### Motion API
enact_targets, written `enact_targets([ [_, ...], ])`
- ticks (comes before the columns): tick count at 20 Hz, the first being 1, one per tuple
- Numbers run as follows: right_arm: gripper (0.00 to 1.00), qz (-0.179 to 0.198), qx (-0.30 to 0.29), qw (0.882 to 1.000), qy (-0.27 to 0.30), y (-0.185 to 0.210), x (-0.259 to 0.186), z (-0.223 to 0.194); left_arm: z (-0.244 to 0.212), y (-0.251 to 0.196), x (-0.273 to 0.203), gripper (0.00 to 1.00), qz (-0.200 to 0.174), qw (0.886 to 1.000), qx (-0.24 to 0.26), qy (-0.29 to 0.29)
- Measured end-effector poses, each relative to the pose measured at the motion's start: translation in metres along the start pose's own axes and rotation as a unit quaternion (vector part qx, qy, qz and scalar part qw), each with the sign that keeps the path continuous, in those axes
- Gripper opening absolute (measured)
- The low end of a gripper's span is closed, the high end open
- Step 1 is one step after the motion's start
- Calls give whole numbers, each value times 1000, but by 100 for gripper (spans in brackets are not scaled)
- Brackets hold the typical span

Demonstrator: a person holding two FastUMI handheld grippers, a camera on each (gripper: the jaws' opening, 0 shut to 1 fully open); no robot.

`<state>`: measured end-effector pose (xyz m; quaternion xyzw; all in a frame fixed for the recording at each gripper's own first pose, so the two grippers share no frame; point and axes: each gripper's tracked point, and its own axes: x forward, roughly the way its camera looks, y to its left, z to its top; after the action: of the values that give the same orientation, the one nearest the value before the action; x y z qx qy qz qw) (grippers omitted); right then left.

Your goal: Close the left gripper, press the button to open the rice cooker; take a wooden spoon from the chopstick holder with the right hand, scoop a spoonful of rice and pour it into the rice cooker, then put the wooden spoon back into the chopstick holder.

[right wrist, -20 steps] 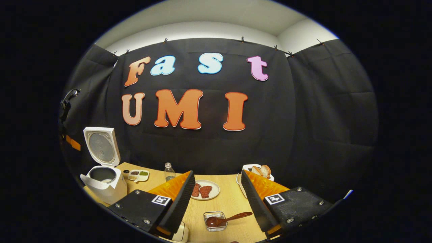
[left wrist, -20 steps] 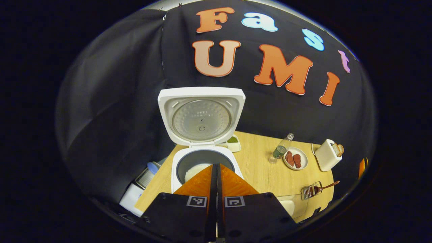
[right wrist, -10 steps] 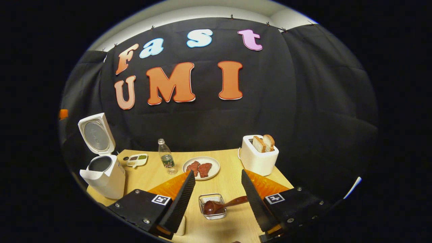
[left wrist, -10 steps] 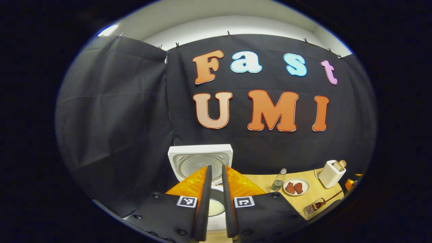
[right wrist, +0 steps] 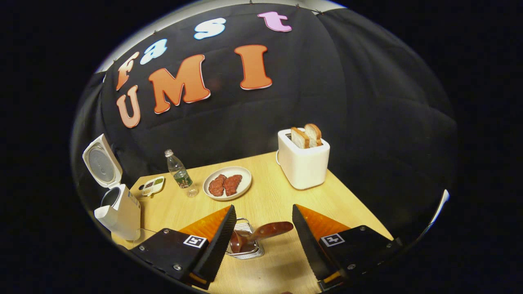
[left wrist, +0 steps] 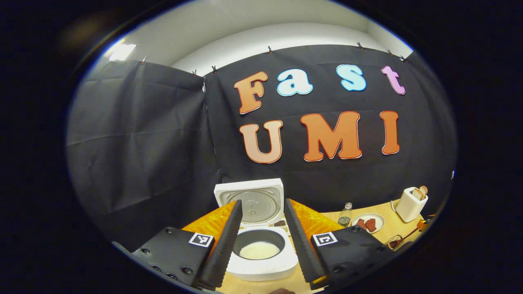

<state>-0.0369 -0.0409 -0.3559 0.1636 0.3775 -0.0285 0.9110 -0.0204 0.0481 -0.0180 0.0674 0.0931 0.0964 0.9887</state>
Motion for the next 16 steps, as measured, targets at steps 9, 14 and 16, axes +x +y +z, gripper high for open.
enact_targets([
  [9, 76, 25, 77, 995, 62, 19, 26, -38, 12, -20, -10, 75, -14, 999, 31, -23],
  [14, 46, 19, 117, 990, 81, 29, 32, -53, 11, -22, -5, 75, -26, 999, 38, -26],
  [16, 35, 21, 125, 989, 80, 32, 33, -52, 9, -23, -1, 71, -31, 998, 40, -22],
])
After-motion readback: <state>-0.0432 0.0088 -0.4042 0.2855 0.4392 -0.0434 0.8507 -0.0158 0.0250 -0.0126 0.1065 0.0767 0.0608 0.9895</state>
